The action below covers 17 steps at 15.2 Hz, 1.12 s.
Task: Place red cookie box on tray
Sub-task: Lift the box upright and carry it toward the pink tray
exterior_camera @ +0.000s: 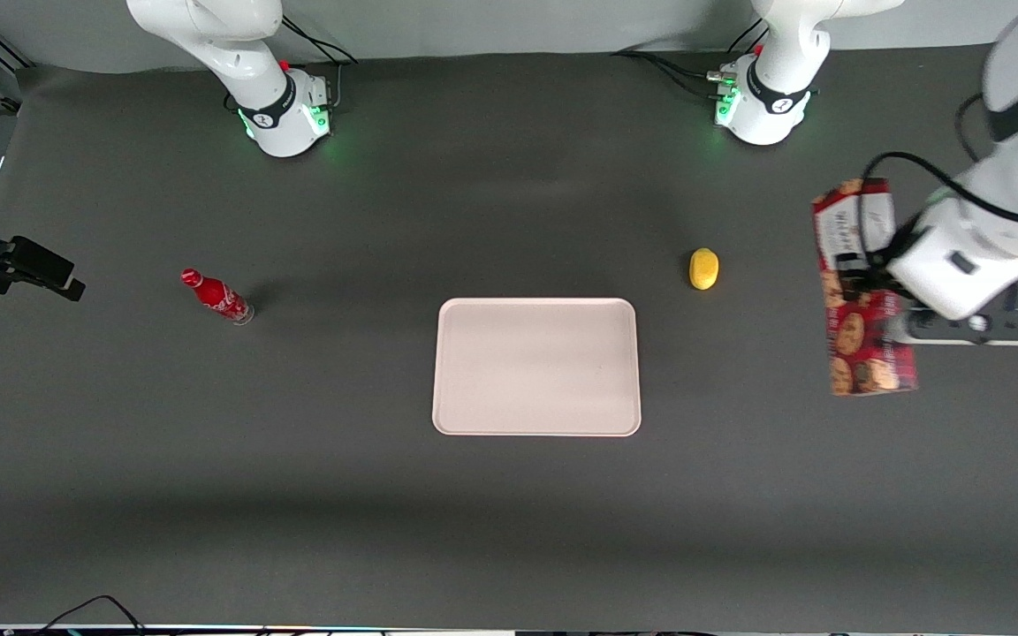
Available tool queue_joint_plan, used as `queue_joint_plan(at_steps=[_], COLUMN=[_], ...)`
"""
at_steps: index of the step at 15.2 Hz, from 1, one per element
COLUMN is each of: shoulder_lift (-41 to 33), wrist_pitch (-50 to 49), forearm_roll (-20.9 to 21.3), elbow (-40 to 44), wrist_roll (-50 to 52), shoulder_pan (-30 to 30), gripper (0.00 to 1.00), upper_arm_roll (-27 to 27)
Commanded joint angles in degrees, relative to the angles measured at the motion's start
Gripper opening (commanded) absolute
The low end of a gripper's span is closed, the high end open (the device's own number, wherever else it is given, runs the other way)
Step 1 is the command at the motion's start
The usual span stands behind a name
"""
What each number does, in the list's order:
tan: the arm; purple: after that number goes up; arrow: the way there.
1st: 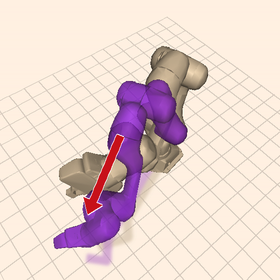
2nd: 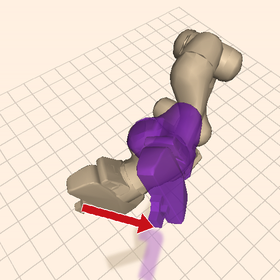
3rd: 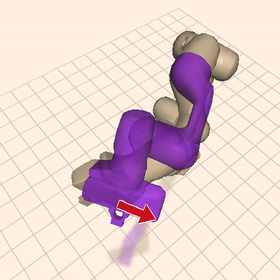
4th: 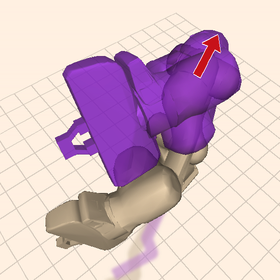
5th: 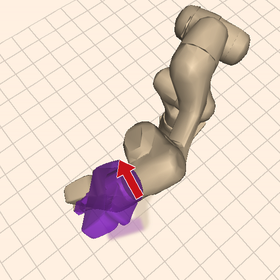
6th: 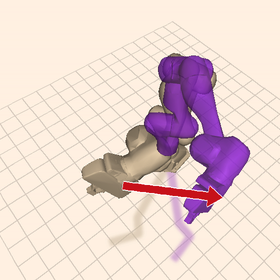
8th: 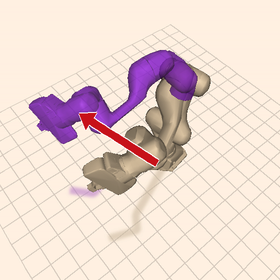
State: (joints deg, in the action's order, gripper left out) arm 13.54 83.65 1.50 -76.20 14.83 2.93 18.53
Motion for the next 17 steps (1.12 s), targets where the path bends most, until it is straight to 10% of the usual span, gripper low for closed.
queue_joint_plan(at_steps=[1, 17], shoulder_lift=[-2.0, -2.8], wrist_pitch=[2.4, 46.1], forearm_roll=[0.2, 8.2], elbow=[-4.9, -38.4], wrist_roll=[8.9, 26.3], shoulder_pan=[0.1, -2.0], gripper=[0.00, 0.00], upper_arm_roll=[6.5, 15.8])
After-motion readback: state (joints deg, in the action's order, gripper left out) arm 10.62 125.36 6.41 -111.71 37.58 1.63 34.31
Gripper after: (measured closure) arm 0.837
